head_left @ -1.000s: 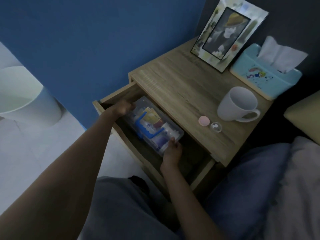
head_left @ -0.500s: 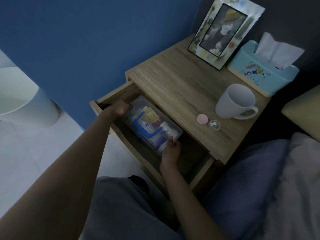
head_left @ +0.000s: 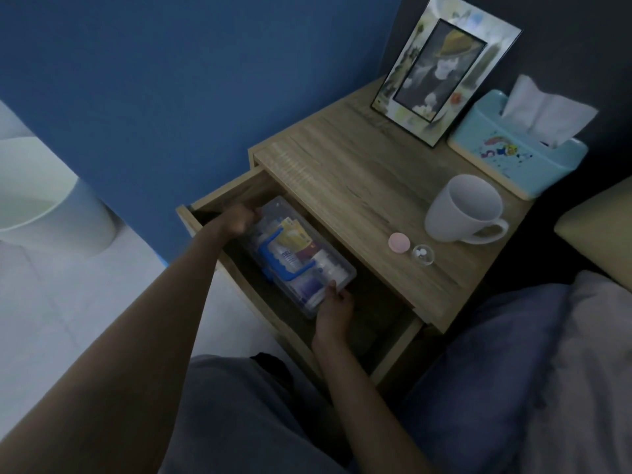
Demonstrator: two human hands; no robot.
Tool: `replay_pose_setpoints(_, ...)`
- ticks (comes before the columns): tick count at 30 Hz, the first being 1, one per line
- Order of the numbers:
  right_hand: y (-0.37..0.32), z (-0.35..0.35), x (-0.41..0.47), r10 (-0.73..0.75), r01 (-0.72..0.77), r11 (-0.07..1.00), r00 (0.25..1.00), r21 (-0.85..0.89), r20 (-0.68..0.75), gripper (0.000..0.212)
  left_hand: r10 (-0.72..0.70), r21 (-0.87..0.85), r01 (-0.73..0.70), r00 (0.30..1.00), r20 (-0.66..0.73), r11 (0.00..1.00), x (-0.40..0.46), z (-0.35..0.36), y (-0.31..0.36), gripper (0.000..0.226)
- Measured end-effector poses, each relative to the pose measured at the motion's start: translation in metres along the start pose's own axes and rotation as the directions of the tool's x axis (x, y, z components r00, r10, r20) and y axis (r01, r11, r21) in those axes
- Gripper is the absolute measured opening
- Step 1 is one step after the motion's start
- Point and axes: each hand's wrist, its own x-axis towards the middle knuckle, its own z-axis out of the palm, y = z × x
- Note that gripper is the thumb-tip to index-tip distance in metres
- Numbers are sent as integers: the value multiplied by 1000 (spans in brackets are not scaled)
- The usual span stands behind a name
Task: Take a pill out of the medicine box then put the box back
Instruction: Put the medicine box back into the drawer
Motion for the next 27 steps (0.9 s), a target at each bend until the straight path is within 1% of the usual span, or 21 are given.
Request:
replay_pose_setpoints(6, -5, -2, -8, -12, 12, 1000, 1000, -16, 18, 43, -5, -62, 5, 1000, -6, 998, -2, 2, -1, 26)
replay_pose_setpoints(8, -12, -2, -16, -31, 32, 999, 999, -24, 28, 44, -7, -166, 0, 999, -43, 986, -5, 2, 0, 29)
replay_pose_setpoints(10, -21, -7, -31, -94, 98, 994, 993, -55, 67, 41, 0, -282, -42, 989, -145, 958, -12, 3, 2, 36)
replay_pose_setpoints(11, -26, -11, -40, -158, 167, 983, 982, -78, 107, 37, 26, -306, -93, 976, -216, 947, -17, 4, 3, 39)
replay_pose_setpoints(12, -32, -15, -49, -248, 267, 958, 955, -104, 162, 33, 64, -311, -158, 955, -291, 937, -23, 6, 4, 41)
replay_pose_setpoints(13, -39, -18, -56, -341, 374, 920, 911, -117, 231, 34, 96, -308, -219, 925, -368, 926, -30, 8, 4, 43)
replay_pose_setpoints(15, -57, -21, -59, -478, 550, 827, 797, -115, 369, 46, 98, -283, -286, 841, -532, 915, -45, 13, 1, 47)
replay_pose_setpoints(16, -67, -19, -52, -523, 627, 763, 742, -159, 419, 53, 74, -263, -288, 791, -607, 921, -52, 17, -2, 50)
replay_pose_setpoints(17, -78, -15, -43, -553, 698, 671, 695, -250, 458, 57, 35, -249, -265, 748, -663, 931, -58, 21, -4, 54)
replay_pose_setpoints(18, -87, -10, -31, -562, 744, 559, 665, -366, 492, 59, -14, -252, -224, 721, -693, 941, -63, 25, -6, 58)
replay_pose_setpoints(19, -96, -5, -20, -550, 759, 443, 651, -478, 524, 61, -75, -281, -174, 715, -695, 944, -66, 29, -6, 63)
replay_pose_setpoints(20, -102, -1, -9, -524, 754, 331, 647, -568, 553, 63, -148, -339, -123, 726, -671, 933, -68, 33, -6, 68)
replay_pose_setpoints(21, -107, 3, 1, -492, 740, 230, 648, -632, 581, 64, -227, -415, -77, 741, -632, 907, -69, 36, -4, 72)
replay_pose_setpoints(22, -109, 5, 9, -456, 727, 152, 653, -670, 604, 65, -289, -481, -44, 750, -594, 875, -69, 39, -3, 76)
replay_pose_setpoints(23, -110, 6, 15, -421, 717, 110, 661, -688, 621, 66, -323, -519, -30, 752, -574, 854, -69, 41, -2, 79)
replay_pose_setpoints(24, -110, 7, 21, -391, 711, 93, 670, -697, 631, 66, -332, -531, -32, 749, -574, 847, -69, 43, -1, 79)
replay_pose_setpoints(27, -108, 8, 28, -365, 698, 61, 681, -714, 635, 66, -304, -530, -85, 739, -602, 844, -66, 45, -1, 74)
